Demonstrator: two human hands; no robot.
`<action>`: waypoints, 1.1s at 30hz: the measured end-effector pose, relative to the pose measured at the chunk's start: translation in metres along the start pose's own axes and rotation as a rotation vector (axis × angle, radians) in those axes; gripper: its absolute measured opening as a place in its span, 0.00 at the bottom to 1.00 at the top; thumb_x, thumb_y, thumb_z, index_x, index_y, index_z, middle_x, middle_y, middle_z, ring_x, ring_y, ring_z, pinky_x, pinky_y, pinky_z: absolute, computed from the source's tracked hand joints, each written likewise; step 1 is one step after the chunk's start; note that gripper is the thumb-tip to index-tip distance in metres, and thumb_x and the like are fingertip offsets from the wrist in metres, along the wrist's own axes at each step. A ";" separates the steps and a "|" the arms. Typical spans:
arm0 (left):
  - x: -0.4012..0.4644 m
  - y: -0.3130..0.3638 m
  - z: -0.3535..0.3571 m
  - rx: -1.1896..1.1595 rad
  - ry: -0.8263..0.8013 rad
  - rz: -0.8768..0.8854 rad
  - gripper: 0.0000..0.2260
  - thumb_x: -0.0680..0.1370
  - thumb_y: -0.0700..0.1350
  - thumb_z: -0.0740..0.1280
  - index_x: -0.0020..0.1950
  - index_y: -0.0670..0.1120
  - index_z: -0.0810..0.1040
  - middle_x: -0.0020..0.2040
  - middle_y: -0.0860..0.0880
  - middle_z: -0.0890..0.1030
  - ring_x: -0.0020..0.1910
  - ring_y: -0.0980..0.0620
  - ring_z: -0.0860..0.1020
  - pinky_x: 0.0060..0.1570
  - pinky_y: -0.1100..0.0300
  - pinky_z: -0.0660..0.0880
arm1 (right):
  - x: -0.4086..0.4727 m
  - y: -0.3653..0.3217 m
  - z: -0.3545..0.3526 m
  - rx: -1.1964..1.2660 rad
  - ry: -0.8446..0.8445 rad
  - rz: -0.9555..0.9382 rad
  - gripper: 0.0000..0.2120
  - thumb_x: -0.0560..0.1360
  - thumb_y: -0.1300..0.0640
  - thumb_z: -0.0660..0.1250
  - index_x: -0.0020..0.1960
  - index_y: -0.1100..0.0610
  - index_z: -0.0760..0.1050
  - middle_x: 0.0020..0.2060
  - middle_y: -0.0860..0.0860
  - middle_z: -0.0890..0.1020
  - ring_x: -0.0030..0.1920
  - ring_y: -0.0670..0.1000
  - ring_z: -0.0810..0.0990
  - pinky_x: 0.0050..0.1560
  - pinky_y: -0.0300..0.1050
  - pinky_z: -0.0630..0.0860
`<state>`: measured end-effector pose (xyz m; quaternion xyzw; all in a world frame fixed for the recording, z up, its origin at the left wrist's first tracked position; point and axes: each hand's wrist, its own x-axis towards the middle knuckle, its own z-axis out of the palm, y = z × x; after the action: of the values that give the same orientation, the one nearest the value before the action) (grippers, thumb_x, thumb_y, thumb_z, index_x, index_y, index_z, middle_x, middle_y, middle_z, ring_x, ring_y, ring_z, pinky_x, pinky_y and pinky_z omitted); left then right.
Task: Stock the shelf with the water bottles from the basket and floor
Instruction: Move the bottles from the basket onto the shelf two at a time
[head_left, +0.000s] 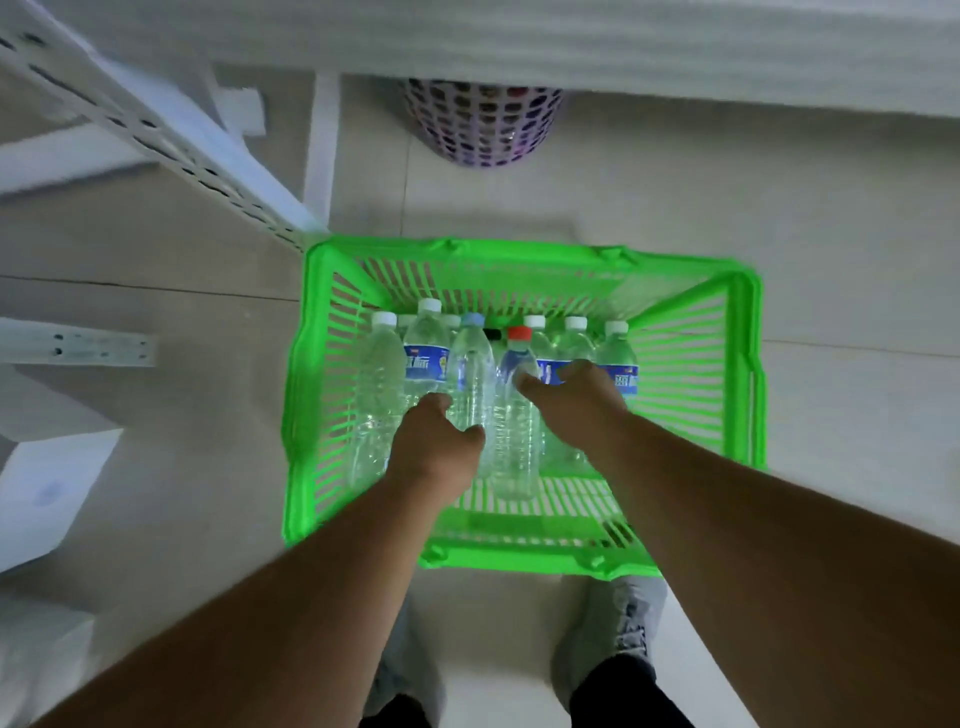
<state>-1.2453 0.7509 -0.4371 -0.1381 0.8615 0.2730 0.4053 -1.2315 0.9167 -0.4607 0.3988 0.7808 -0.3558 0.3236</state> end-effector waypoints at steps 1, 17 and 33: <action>0.010 -0.003 0.009 -0.004 0.007 -0.006 0.27 0.75 0.48 0.70 0.73 0.44 0.69 0.71 0.44 0.73 0.64 0.47 0.77 0.53 0.66 0.66 | 0.013 0.002 0.009 0.004 -0.010 0.007 0.36 0.71 0.33 0.67 0.64 0.62 0.73 0.50 0.58 0.81 0.50 0.57 0.81 0.40 0.42 0.69; 0.043 -0.015 0.047 0.207 0.101 -0.028 0.30 0.76 0.54 0.69 0.74 0.45 0.66 0.67 0.42 0.71 0.64 0.40 0.76 0.60 0.49 0.73 | 0.063 0.043 0.035 0.184 0.034 -0.120 0.13 0.74 0.40 0.69 0.40 0.48 0.73 0.30 0.42 0.73 0.28 0.40 0.72 0.24 0.34 0.63; 0.061 -0.007 0.080 0.096 -0.074 -0.092 0.34 0.68 0.56 0.78 0.67 0.42 0.70 0.63 0.42 0.78 0.57 0.42 0.80 0.44 0.59 0.72 | 0.067 0.058 0.029 0.174 0.073 0.093 0.24 0.73 0.33 0.62 0.47 0.55 0.73 0.42 0.53 0.78 0.40 0.55 0.77 0.31 0.40 0.64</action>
<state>-1.2311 0.7909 -0.5284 -0.1480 0.8508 0.2174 0.4550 -1.2073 0.9447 -0.5464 0.4737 0.7389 -0.3921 0.2755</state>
